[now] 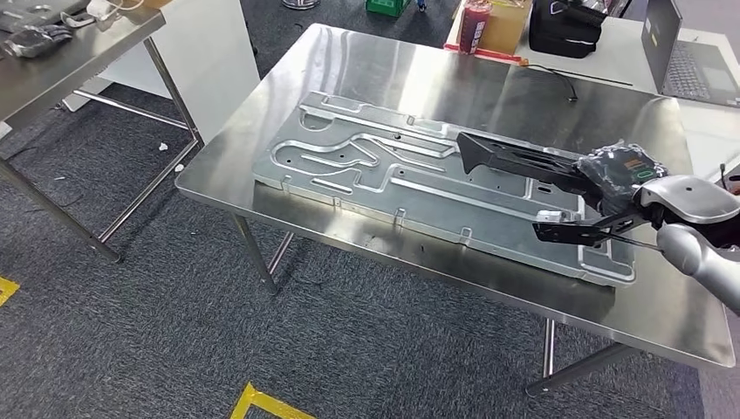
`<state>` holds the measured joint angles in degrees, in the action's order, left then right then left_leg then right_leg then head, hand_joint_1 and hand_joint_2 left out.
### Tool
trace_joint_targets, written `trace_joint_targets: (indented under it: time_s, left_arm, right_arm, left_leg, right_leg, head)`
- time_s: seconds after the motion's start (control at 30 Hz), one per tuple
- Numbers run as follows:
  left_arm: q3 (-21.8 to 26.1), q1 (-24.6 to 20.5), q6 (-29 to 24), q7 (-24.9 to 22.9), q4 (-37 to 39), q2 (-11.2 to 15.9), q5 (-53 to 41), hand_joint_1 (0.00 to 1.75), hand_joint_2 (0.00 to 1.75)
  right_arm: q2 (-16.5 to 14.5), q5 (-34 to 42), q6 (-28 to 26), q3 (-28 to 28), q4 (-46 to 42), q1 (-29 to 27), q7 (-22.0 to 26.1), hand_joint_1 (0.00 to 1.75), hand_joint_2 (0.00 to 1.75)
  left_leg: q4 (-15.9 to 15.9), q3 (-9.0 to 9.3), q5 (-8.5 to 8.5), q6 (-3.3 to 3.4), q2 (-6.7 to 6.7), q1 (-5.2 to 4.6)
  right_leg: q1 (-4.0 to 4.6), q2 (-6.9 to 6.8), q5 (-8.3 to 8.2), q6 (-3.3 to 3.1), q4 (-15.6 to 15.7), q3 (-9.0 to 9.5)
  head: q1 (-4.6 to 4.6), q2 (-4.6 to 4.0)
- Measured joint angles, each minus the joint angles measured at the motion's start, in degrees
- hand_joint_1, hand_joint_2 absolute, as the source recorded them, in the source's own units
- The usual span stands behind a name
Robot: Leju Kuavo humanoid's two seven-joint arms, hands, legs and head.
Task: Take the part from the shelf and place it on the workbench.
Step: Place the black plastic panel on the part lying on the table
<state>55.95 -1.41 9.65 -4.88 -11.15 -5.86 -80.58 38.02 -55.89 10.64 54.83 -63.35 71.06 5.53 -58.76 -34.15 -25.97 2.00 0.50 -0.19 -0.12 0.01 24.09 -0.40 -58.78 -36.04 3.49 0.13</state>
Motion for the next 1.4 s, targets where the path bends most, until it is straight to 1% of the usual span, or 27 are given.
trace_joint_targets:
  time_s: [0.07,0.1,0.17,0.23,0.27,0.3,0.37,0.4,0.47,0.57,0.6,0.67,0.7,0.73,0.77,0.8,0.83,0.9,1.0,1.1,1.13,1.2,1.23,1.27,1.3,1.33,1.4]
  left_arm:
    - [0.0,0.0,0.1,-0.1,0.0,0.1,0.0,0.0,1.75]
    - [0.0,0.0,0.1,-0.2,0.0,0.2,0.0,0.0,1.75]
    - [0.0,0.0,0.1,-0.2,0.0,0.4,0.0,0.0,1.75]
    - [0.0,0.1,0.2,-0.3,0.0,0.5,0.0,0.0,1.75]
    - [0.0,0.2,0.3,-0.3,0.0,0.5,0.0,0.0,1.75]
    - [0.0,0.2,0.3,-0.3,0.0,0.5,0.0,0.0,1.75]
    - [0.0,0.2,0.4,-0.3,0.0,0.6,0.0,0.0,1.75]
    - [0.0,0.2,0.4,-0.3,0.0,0.6,0.0,0.0,1.75]
    - [0.0,0.1,0.2,0.6,0.0,0.6,0.0,0.0,1.75]
    - [0.0,-0.2,-0.9,4.2,0.0,0.5,0.2,0.0,1.75]
    - [0.0,-0.4,-1.1,4.8,0.0,0.5,0.2,0.0,1.75]
    - [0.0,-0.9,-1.4,5.1,0.0,0.5,0.2,0.0,1.75]
    - [0.0,-1.0,-1.4,4.7,0.0,0.5,0.1,0.0,1.75]
    - [0.0,-1.1,-1.2,3.9,0.0,0.5,0.0,0.0,1.75]
    - [0.0,-1.1,-0.9,2.6,0.0,0.5,-0.2,0.0,1.75]
    - [0.0,-1.1,-0.5,1.3,0.0,0.5,-0.4,0.0,1.75]
    - [0.0,-0.9,-0.1,0.3,0.0,0.5,-0.5,0.0,1.75]
    - [0.0,-0.6,0.5,-0.3,0.0,0.4,-0.7,0.0,1.75]
    - [0.0,-0.5,0.7,-0.4,0.0,0.3,-0.8,0.0,1.75]
    - [0.0,-0.3,0.6,-0.9,0.0,0.5,-0.8,0.0,1.75]
    - [0.1,-0.3,0.5,-1.1,0.0,0.5,-0.8,0.0,1.75]
    - [0.1,-0.2,0.4,-1.3,0.0,0.6,-0.8,0.0,1.75]
    - [0.1,-0.1,0.3,-1.4,0.0,0.7,-0.8,0.0,1.75]
    - [0.1,0.0,0.3,-1.4,0.0,0.7,-0.9,0.0,1.75]
    - [0.1,0.2,0.3,-1.5,0.0,0.8,-0.9,0.0,1.75]
    - [0.1,0.3,0.3,-1.5,0.0,0.9,-1.0,0.0,1.75]
    - [0.1,0.3,0.2,-1.4,0.0,1.0,-1.1,0.0,1.75]
  right_arm:
    - [-0.8,-0.1,-0.3,0.0,0.1,-0.4,-0.4,1.75,1.75]
    - [-1.4,-0.3,-0.5,0.0,0.2,-0.5,-0.6,1.75,1.75]
    - [-2.4,-0.5,-0.9,0.1,0.4,-1.1,-1.0,1.75,1.75]
    - [-3.1,-0.5,-1.1,0.3,0.6,-1.9,-1.2,1.75,1.75]
    - [-3.3,-0.5,-1.1,0.4,0.7,-2.4,-1.2,1.75,1.75]
    - [-3.6,-0.5,-1.1,0.4,0.8,-2.7,-1.2,1.75,1.75]
    - [-3.9,-0.5,-1.2,0.5,0.9,-2.9,-1.2,1.75,1.75]
    - [-4.0,-0.5,-1.3,0.4,0.9,-2.9,-1.3,1.75,1.75]
    - [-4.1,-0.8,-1.3,0.4,0.9,-2.8,-1.9,1.75,1.75]
    - [-4.4,-1.4,1.7,0.3,-1.1,-1.1,-4.0,1.75,1.75]
    - [-4.5,-1.5,2.9,0.2,-2.0,-0.1,-4.7,1.75,1.75]
    - [-5.1,-2.0,4.1,0.1,-3.1,1.1,-5.6,1.75,1.75]
    - [-5.5,-2.2,4.5,0.1,-3.3,1.3,-5.8,1.75,1.75]
    - [-6.1,-2.3,4.7,0.1,-3.3,1.1,-5.7,1.75,1.75]
    - [-6.7,-2.5,4.4,0.1,-3.1,0.6,-5.4,1.75,1.75]
    - [-7.5,-3.0,3.3,0.1,-2.4,-0.2,-4.9,1.75,1.75]
    - [-8.4,-3.8,1.4,0.0,-1.1,-1.1,-4.4,1.75,1.75]
    - [-10.6,-5.5,-2.8,0.0,2.3,-3.0,-3.6,1.75,1.75]
    - [-12.9,-6.6,-4.7,0.1,5.9,-4.6,-3.0,1.75,1.75]
    - [-14.2,-6.7,-4.6,0.0,7.9,-5.5,-2.7,1.75,1.75]
    - [-14.4,-6.7,-4.6,0.0,8.4,-5.8,-2.6,1.75,1.75]
    - [-14.8,-6.7,-4.5,0.0,9.5,-6.1,-2.6,1.75,1.75]
    - [-14.9,-6.7,-4.5,0.0,9.9,-6.4,-2.6,1.75,1.75]
    - [-14.8,-6.6,-4.4,-0.1,10.3,-6.7,-2.6,1.75,1.75]
    - [-14.8,-6.5,-4.4,-0.2,10.7,-6.9,-2.6,1.75,1.75]
    - [-14.7,-6.3,-4.4,-0.4,11.0,-7.1,-2.6,1.75,1.75]
    - [-14.5,-6.1,-4.3,-0.9,11.5,-7.2,-2.6,1.75,1.75]
  left_leg:
    - [-1.4,-0.32,-0.97,-0.7,-0.08,0.06]
    - [-3.6,-1.33,-2.07,-1.09,-0.09,0.14]
    - [-10.8,-5.26,-4.88,-1.83,-0.12,0.55]
    - [-15.4,-8.52,-5.46,-2.37,-0.15,0.96]
    - [-14.7,-8.65,-4.09,-2.56,-0.17,1.14]
    - [-11.8,-7.67,-1.83,-2.71,-0.2,1.3]
    - [-4.3,-4.63,1.96,-2.8,-0.32,1.4]
    - [-1.9,-3.58,2.7,-2.58,-0.34,1.35]
    - [-0.8,-2.99,2.34,-1.86,-0.29,1.11]
    - [-0.6,-2.81,2.07,-0.63,-0.28,1.14]
    - [-0.4,-2.66,1.97,-0.25,-0.28,1.2]
    - [-0.4,-2.27,1.58,0.27,-0.25,1.15]
    - [-0.4,-1.94,1.33,0.45,-0.22,1.08]
    - [-0.4,-1.5,1.02,0.55,-0.15,0.97]
    - [-0.4,-0.96,0.67,0.59,-0.06,0.83]
    - [-0.4,-0.31,0.28,0.6,0.01,0.66]
    - [-0.4,0.33,-0.12,0.59,0.05,0.51]
    - [-0.2,1.1,-0.66,0.43,0.04,0.36]
    - [0.2,1.14,-0.82,-0.32,0.08,0.55]
    - [-1.6,0.66,-1.98,-1.24,-0.09,0.5]
    - [-4.4,-0.74,-3.02,-1.5,-0.13,0.62]
    - [-11.7,-5.18,-5.14,-2.03,-0.16,0.96]
    - [-14.1,-7.13,-5.17,-2.32,-0.18,1.18]
    - [-14.5,-8.2,-4.08,-2.59,-0.19,1.42]
    - [-12.7,-8.14,-1.81,-2.84,-0.23,1.65]
    - [-9.2,-7.2,1.07,-3.06,-0.29,1.88]
    - [-3.0,-4.8,4.05,-3.13,-0.31,1.92]
  right_leg:
    - [-0.39,-0.04,-0.07,-0.42,1.0,0.92]
    - [-0.62,-0.11,-0.09,-0.62,1.4,1.41]
    - [-0.61,-0.15,0.22,-0.92,1.6,1.91]
    - [-0.68,-0.1,0.67,-0.85,1.5,2.26]
    - [-0.75,-0.06,0.96,-0.72,1.4,2.5]
    - [-0.87,-0.03,1.34,-0.49,1.2,2.8]
    - [-0.93,-0.06,2.27,0.22,0.5,3.15]
    - [-0.84,-0.07,2.63,0.59,0.2,3.15]
    - [-0.62,-0.1,2.98,1.12,0.0,3.04]
    - [-0.92,-0.08,4.21,1.66,-1.2,2.56]
    - [-0.99,-0.05,5.41,1.8,-3.4,1.51]
    - [-0.99,-0.05,8.38,1.9,-10.7,-2.19]
    - [-0.96,-0.05,9.26,1.89,-14.3,-4.2]
    - [-0.94,-0.04,9.07,1.81,-16.4,-5.63]
    - [-0.85,-0.04,7.68,1.59,-16.3,-6.1]
    - [-0.7,-0.03,5.25,1.22,-14.0,-5.51]
    - [-0.45,-0.01,2.48,0.66,-10.0,-4.2]
    - [0.14,-0.03,-0.52,-0.55,-3.6,-1.53]
    - [0.64,-0.09,0.24,-1.4,-0.4,0.17]
    - [-0.11,-0.26,0.51,-1.44,1.8,2.29]
    - [-0.34,-0.37,0.62,-1.48,2.3,3.05]
    - [-0.37,-0.43,1.23,-1.67,2.5,3.94]
    - [-0.42,-0.38,1.63,-1.6,2.4,4.35]
    - [-0.5,-0.3,2.1,-1.44,2.3,4.78]
    - [-0.64,-0.2,2.66,-1.19,2.0,5.24]
    - [-0.81,-0.11,3.34,-0.84,1.6,5.7]
    - [-0.87,-0.04,4.7,0.07,0.7,6.03]
  head:
    - [0.1,0.0]
    - [0.15,0.0]
    - [0.25,0.0]
    - [0.26,0.0]
    - [0.25,0.0]
    - [0.25,0.0]
    - [0.27,0.0]
    - [0.27,0.0]
    - [0.26,0.0]
    - [0.22,0.0]
    - [0.21,0.0]
    - [0.2,0.0]
    - [0.2,0.0]
    - [0.2,0.0]
    - [0.2,0.0]
    - [0.19,0.0]
    - [0.19,0.0]
    - [0.43,0.0]
    - [0.5,0.0]
    - [0.6,0.0]
    - [0.67,0.0]
    - [0.77,0.0]
    - [0.77,0.0]
    - [0.77,0.0]
    - [0.78,0.0]
    - [0.77,0.0]
    - [0.83,0.0]
